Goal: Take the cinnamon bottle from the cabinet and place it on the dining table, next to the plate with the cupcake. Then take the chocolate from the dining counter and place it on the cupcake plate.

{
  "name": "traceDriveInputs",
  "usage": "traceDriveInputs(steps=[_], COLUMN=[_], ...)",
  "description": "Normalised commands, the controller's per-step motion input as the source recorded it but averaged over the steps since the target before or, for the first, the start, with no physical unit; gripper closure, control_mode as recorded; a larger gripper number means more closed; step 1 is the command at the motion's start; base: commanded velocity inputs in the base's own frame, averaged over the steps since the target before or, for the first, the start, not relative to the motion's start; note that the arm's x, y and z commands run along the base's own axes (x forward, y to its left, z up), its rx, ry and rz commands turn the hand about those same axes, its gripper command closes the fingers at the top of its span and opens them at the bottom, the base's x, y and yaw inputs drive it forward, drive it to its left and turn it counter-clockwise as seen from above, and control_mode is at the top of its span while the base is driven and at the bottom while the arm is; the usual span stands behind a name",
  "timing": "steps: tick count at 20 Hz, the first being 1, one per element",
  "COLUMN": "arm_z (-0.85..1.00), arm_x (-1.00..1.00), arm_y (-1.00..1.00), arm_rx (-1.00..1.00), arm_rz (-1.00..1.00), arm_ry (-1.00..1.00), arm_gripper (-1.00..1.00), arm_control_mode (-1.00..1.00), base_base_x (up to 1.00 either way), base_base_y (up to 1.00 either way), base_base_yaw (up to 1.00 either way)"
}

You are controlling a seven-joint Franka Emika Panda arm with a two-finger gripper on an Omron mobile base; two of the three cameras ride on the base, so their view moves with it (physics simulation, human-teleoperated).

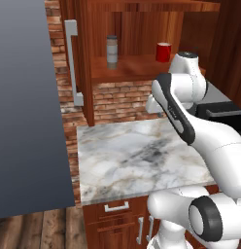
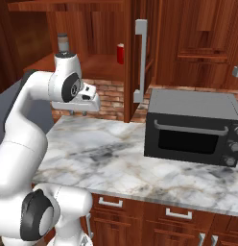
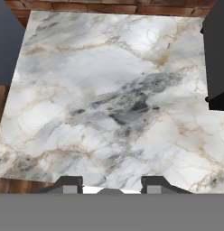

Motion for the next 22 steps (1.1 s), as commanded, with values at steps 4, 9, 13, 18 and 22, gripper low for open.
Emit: traceDriveInputs(steps=[4, 9, 13, 18, 22], arm_z=[-0.02, -0.07, 0.36, 0.9, 0.75], arm_x=[-0.05, 0.04, 0.14, 0.2, 0.54], arm_y=[-0.06, 0.05, 0.64, 0.68, 0.55], arm_rx=[0.01, -0.02, -0.09, -0.03, 0.0], arm_rz=[-0.02, -0.03, 0.0, 0.02, 0.0], arm_ry=[0.0, -0.01, -0.2, -0.34, -0.22], arm_gripper=[-1.0, -1.0, -1.0, -1.0, -1.0], arm_control_mode=[-1.0, -1.0, -1.0, -1.0, -1.0], base_base_x=[0.0, 0.0, 0.0, 0.0, 0.0], base_base_y=[0.0, 0.0, 0.0, 0.0, 0.0], base_base_yaw=[0.0, 0.0, 0.0, 0.0, 0.0])
